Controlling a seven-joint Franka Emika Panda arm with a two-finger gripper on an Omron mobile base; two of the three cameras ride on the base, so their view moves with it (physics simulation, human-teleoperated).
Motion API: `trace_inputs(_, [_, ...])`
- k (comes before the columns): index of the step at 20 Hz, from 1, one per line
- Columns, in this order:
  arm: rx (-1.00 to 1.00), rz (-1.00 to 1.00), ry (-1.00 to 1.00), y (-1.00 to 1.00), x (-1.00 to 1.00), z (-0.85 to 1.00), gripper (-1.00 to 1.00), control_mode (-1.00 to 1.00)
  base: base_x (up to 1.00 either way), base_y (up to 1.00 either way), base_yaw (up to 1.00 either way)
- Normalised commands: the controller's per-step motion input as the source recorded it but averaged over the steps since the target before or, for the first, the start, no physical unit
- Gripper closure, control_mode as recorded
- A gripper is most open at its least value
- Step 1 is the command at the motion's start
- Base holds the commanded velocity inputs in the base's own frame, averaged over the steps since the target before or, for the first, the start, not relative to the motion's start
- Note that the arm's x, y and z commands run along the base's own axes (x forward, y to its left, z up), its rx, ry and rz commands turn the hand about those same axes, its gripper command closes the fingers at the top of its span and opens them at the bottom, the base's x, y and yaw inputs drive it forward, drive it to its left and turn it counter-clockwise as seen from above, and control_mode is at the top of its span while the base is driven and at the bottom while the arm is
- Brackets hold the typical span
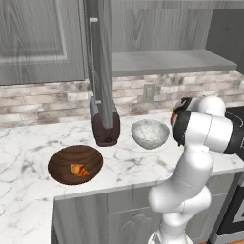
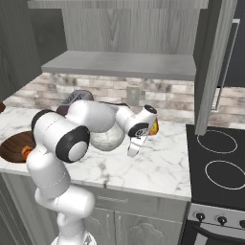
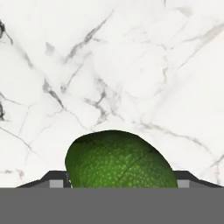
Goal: Pick both bowls and place them on the counter. Then place the avocado in one bowl and place the croissant in the other bowl.
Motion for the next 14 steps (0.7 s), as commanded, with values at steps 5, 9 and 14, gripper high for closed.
trace_inputs(5, [0.0, -0.02, -0.05, -0.1, -0.36, 0.56, 1.0, -1.0, 0.0, 0.0, 0.0])
trace_inputs(9, [0.0, 0.04, -0.15, 0.02, -0.36, 0.62, 1.0, -1.0, 0.0, 0.0, 0.0])
trace_inputs(14, [-0.03, 0.11, -0.25, 0.05, -0.34, 0.59, 1.0, -1.0, 0.0, 0.0, 0.0])
